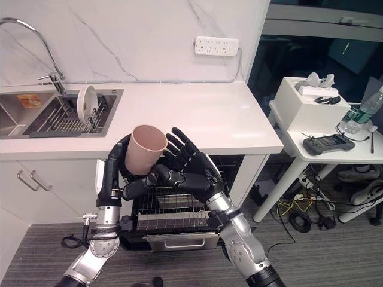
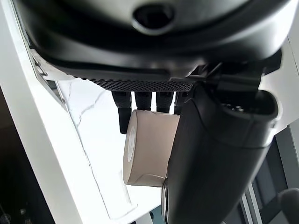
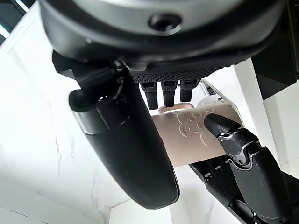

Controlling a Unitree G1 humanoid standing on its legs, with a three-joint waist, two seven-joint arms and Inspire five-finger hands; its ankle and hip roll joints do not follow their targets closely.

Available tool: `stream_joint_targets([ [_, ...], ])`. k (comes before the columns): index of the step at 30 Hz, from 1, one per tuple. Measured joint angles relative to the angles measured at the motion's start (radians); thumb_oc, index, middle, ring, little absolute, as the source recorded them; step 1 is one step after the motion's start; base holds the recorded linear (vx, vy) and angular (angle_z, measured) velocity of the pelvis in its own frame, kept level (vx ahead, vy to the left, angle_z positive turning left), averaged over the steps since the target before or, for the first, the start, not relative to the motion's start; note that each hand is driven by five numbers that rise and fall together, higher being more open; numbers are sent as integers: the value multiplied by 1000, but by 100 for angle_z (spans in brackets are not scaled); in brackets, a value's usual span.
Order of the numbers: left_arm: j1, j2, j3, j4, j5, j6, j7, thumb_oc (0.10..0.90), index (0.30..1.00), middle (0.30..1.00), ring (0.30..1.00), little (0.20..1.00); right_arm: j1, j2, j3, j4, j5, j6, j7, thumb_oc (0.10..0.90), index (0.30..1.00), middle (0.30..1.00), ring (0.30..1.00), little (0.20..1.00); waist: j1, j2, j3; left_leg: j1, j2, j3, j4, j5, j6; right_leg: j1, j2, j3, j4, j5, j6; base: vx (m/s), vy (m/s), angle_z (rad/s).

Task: Place the dishes in the dishwasher.

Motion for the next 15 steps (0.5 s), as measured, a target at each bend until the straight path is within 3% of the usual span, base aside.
stream_joint_targets([
  [15, -3, 1, -32, 22, 9, -23, -16, 400, 300, 300, 300, 300, -40, 0, 7, 85, 0, 23, -12, 800, 900, 900, 900, 900, 0, 0, 3, -2, -2, -6, -2, 3, -4, 1, 1, -7, -7, 1, 6, 0, -1, 0],
])
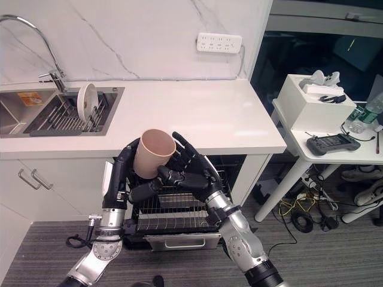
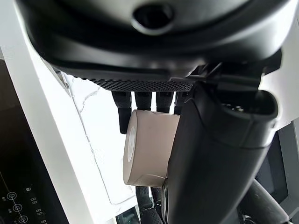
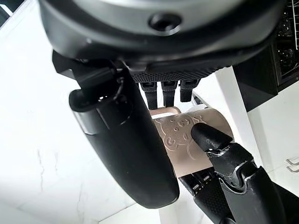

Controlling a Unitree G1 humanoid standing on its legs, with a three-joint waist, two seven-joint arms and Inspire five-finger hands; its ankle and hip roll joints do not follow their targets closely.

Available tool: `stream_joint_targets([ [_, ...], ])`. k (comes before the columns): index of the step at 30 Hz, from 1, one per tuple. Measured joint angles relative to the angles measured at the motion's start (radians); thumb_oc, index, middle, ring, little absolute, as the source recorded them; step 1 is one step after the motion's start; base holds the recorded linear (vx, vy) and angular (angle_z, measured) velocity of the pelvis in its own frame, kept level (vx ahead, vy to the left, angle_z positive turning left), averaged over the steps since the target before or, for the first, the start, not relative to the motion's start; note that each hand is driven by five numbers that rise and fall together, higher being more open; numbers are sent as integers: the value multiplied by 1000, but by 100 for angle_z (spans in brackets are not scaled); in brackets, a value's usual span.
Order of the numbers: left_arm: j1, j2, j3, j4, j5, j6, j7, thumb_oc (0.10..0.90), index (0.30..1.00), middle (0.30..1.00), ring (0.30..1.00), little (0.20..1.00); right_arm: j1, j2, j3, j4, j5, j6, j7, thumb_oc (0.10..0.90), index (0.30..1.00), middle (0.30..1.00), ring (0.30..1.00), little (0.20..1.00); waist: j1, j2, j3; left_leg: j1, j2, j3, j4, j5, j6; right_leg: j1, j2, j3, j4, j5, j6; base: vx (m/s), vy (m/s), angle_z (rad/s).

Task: Place the dishes in the dishwasher.

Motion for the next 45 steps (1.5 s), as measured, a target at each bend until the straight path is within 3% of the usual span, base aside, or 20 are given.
stream_joint_targets([
  [22, -33, 10, 1, 6, -48, 3, -18, 400, 300, 300, 300, 300, -51, 1, 4, 3, -2, 18, -22, 800, 900, 900, 900, 900, 24, 1, 28, -4, -3, -17, 1, 4, -1, 7, 1, -14, 3, 3, -7, -1, -1, 2],
  [27, -41, 12, -2, 6, -36, 41, -14, 400, 300, 300, 300, 300, -54, 1, 23, 3, -8, 18, -57, 800, 900, 900, 900, 900, 24, 1, 28, -5, -4, -18, 1, 6, 0, 7, 1, -13, 4, 3, -7, 0, 0, 0],
  [32, -72, 32, -28, 29, 33, 87, 55, 400, 300, 300, 300, 300, -59, 3, 39, 3, -40, 20, -110, 800, 900, 900, 900, 900, 24, 1, 28, -6, -4, -20, 1, 7, 0, 7, 1, -13, 6, 3, -7, -7, -1, 0],
  [38, -71, 29, -69, 131, 199, 116, 236, 400, 300, 300, 300, 300, -90, 19, 127, 34, -83, 17, -203, 800, 900, 900, 900, 900, 22, -2, 29, -8, -4, -20, 2, 7, -1, 3, 1, -12, 6, 1, -8, 0, 0, 0],
  [45, -124, 28, -71, 131, 238, 149, 282, 400, 300, 300, 300, 300, -150, 56, 130, 34, -90, 14, -281, 800, 900, 900, 900, 900, 25, -4, 31, -12, -4, -22, 5, 7, -1, 3, 1, -13, 10, 2, -9, 0, 0, 0],
])
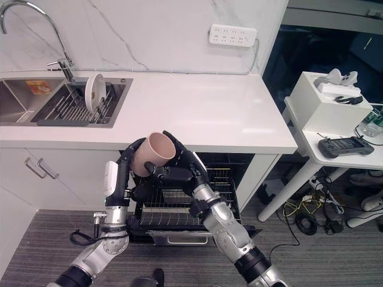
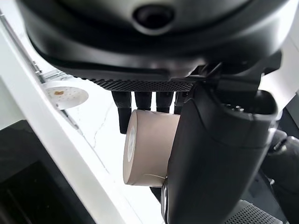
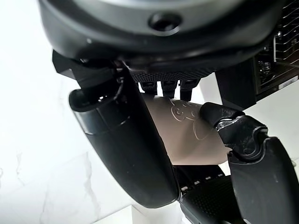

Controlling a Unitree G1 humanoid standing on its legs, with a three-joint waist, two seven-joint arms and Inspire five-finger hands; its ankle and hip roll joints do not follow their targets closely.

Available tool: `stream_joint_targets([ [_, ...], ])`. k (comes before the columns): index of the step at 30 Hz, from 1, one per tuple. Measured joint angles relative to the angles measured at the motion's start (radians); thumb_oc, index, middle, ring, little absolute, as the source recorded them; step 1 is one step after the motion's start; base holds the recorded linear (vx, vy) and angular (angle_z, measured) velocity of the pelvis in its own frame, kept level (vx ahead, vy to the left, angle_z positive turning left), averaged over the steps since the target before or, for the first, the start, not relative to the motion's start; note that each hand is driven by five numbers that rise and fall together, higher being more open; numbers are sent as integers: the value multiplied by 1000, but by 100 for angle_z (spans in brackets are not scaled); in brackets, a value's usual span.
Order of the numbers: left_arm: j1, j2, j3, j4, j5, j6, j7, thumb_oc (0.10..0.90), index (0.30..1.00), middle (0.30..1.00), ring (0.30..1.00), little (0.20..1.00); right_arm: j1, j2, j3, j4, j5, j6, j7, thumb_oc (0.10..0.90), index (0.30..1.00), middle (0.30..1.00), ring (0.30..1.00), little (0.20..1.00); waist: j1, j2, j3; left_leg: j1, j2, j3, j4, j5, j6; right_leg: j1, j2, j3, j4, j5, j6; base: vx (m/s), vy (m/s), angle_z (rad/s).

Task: Place the dishes in the dishwasher.

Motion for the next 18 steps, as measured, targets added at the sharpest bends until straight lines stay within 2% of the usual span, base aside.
stream_joint_targets([
  [12, -1, 0, -8, -1, 0, 19, 2, 400, 300, 300, 300, 300, -1, 15, 12, 0, 4, 1, -45, 800, 900, 900, 900, 900, 18, 0, 0, -1, 0, 0, 3, 0, 0, -1, 0, 1, 1, 0, 0, 0, 0, 0],
  [13, -1, 0, -9, -1, 0, 21, 2, 400, 300, 300, 300, 300, -1, 15, 14, 0, 4, 1, -51, 511, 467, 467, 467, 467, 21, 0, 0, -2, 0, 0, 4, 0, 0, -1, 0, 0, 2, 0, -1, 0, 0, 0],
  [14, -1, 0, -10, -1, 0, 22, 2, 400, 300, 300, 300, 300, -1, 16, 14, 0, 4, 1, -54, 400, 300, 300, 300, 300, 22, 0, 0, -2, 0, 0, 4, 0, 0, -1, 0, 0, 2, 0, -1, 0, 0, 0],
  [18, 0, 0, -16, -1, 0, 30, 6, 400, 300, 300, 300, 300, -9, 20, 17, 25, -1, 1, -64, 400, 300, 300, 300, 300, 25, 0, 0, -3, -1, -2, 6, 0, 0, -1, 0, 1, 3, 0, -1, 0, 0, 0],
])
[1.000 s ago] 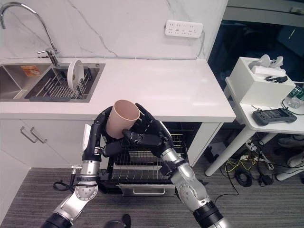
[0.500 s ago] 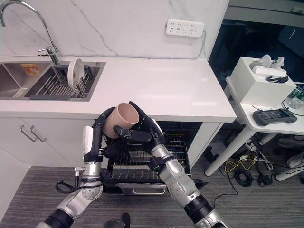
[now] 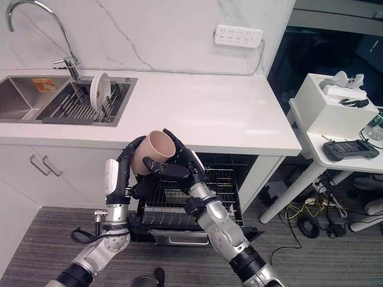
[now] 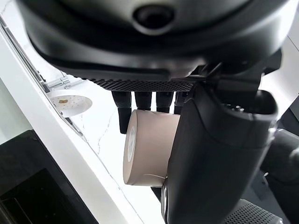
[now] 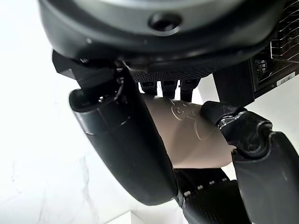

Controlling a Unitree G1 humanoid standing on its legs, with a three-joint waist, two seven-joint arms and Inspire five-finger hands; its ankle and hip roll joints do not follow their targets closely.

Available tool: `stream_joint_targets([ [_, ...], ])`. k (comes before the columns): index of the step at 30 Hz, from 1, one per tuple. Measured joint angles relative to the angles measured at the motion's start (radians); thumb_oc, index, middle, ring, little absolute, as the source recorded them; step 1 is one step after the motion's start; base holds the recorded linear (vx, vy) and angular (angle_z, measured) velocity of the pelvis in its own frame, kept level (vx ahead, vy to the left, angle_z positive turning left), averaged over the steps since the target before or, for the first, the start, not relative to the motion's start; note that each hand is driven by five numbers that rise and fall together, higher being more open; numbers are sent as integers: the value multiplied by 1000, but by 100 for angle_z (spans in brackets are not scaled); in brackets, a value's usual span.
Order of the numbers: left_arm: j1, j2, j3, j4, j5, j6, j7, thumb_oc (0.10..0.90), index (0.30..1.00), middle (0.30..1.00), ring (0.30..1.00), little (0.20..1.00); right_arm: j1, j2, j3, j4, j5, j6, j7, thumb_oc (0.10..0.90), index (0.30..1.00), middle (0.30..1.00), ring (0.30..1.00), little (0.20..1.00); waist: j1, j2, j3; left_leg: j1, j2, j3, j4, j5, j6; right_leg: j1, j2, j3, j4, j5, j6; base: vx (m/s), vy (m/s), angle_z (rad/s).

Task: Place the dishes in the dishwasher.

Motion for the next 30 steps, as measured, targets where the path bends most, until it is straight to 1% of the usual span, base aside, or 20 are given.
stream_joint_targets([
  [3, 2, 0, -3, -1, -2, 1, -5, 400, 300, 300, 300, 300, -10, 0, -3, 31, -27, -7, -3, 400, 300, 300, 300, 300, 1, 0, 0, -1, 0, -1, 1, 0, 0, 0, 0, 0, 1, 0, 0, 0, 0, 0],
  [15, 1, 8, -4, -1, 0, 5, -7, 400, 300, 300, 300, 300, -11, 0, -3, 34, -49, -18, -3, 400, 300, 300, 300, 300, 3, 0, 0, -3, -1, -4, 3, 0, 0, 1, 0, -3, 0, 0, 0, 0, 0, 0],
  [16, 1, 8, -4, -1, -1, 5, -8, 587, 580, 580, 580, 580, -11, 0, -3, 34, -49, -18, -3, 400, 300, 300, 300, 300, 3, 0, 0, -4, -1, -4, 4, 0, 0, 1, 0, -3, 0, 0, 0, 0, 0, 0],
  [17, 1, 8, -4, -1, -1, 5, -9, 587, 580, 580, 580, 580, -11, 0, -3, 34, -49, -18, -4, 400, 300, 300, 300, 300, 3, 0, 0, -4, -2, -4, 4, 0, 0, 1, 0, -3, 0, 0, 0, 0, 0, 0],
  [18, 1, 8, -4, -1, -1, 5, -9, 800, 900, 900, 900, 900, -11, 0, -3, 34, -49, -18, -4, 400, 300, 300, 300, 300, 3, 0, 0, -5, -2, -5, 4, 0, 0, 1, 0, -3, 0, 0, 0, 0, 0, 0],
  [21, -1, 8, -5, -1, -4, 5, -19, 800, 900, 900, 900, 900, -11, -1, -1, 34, -49, -24, -9, 400, 300, 300, 300, 300, 2, 0, 0, -12, -2, -7, 5, 0, 0, 1, 0, -3, 0, 0, 0, 3, 0, 2],
  [27, -26, 9, -39, -1, 0, 11, -33, 800, 900, 900, 900, 900, -21, -5, 0, 34, -49, -95, -78, 400, 300, 300, 300, 300, 2, 0, 0, -17, -9, -19, 9, 1, 2, 1, 0, -3, -3, 0, 0, 4, 1, 6],
  [30, -23, 13, -37, -1, 0, 22, -31, 800, 900, 900, 900, 900, -18, -18, -33, 23, -48, -121, -111, 400, 300, 300, 300, 300, -1, 2, 1, -17, -9, -19, 9, 1, 2, 1, 0, -3, -3, 0, 0, 0, 0, 0],
])
